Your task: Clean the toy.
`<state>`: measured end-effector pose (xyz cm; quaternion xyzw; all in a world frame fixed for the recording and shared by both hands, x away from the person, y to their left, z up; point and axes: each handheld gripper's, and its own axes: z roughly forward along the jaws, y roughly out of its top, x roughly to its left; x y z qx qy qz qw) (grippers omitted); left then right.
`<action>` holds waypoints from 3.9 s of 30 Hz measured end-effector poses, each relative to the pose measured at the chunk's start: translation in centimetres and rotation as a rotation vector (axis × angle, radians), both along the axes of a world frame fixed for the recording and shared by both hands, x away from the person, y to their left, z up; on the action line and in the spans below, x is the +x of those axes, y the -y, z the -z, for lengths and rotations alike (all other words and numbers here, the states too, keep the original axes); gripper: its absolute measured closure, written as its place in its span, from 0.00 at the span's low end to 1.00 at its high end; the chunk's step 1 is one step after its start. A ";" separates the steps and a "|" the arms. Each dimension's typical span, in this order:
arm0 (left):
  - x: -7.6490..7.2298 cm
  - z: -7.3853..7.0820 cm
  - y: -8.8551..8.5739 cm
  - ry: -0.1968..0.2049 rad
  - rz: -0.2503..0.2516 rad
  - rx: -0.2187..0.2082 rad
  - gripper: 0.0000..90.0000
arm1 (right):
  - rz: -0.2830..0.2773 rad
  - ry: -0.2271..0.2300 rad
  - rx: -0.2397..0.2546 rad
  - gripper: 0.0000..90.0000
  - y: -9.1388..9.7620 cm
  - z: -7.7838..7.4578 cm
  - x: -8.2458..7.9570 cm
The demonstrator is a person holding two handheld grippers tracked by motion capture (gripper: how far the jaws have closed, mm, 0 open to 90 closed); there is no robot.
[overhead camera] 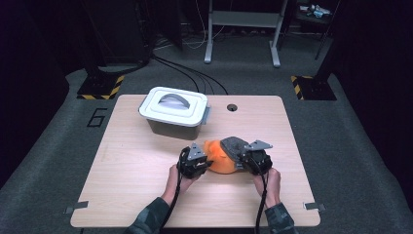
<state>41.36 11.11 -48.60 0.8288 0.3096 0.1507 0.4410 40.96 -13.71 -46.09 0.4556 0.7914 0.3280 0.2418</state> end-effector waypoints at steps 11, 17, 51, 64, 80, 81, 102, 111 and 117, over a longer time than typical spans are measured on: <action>-0.1 -0.3 0.1 0.038 0.020 0.060 0.43 | 0.032 -0.030 0.007 0.80 1.0 1.0 0.7; 0.2 0.2 0.6 0.056 0.040 0.042 0.60 | 0.038 -0.025 0.015 0.80 1.1 1.1 0.8; -0.3 -0.4 1.0 0.098 0.017 0.079 0.61 | 0.014 -0.005 0.023 0.80 0.9 0.5 0.3; 0.8 0.1 0.8 0.051 0.042 0.033 0.80 | 0.010 0.031 0.008 0.80 0.5 -0.3 0.2; -1.0 -0.8 -0.1 -0.129 -0.009 -0.129 0.82 | -0.122 0.096 -0.083 0.80 -4.0 -4.3 -2.9; -1.0 -0.7 -0.1 -0.132 -0.011 -0.121 0.80 | -0.118 0.091 -0.086 0.81 -4.3 -3.6 -2.5; 0.2 0.6 -0.2 -0.027 -0.005 -0.126 0.79 | -0.071 0.036 -0.014 0.81 -2.3 -2.4 0.5; 0.2 0.6 -0.6 -0.057 0.008 -0.175 0.82 | 0.006 -0.014 -0.040 0.81 0.4 -1.1 0.7; -0.7 -0.1 -0.5 -0.031 0.012 -0.126 0.72 | 0.004 -0.008 -0.040 0.81 0.1 -1.0 0.6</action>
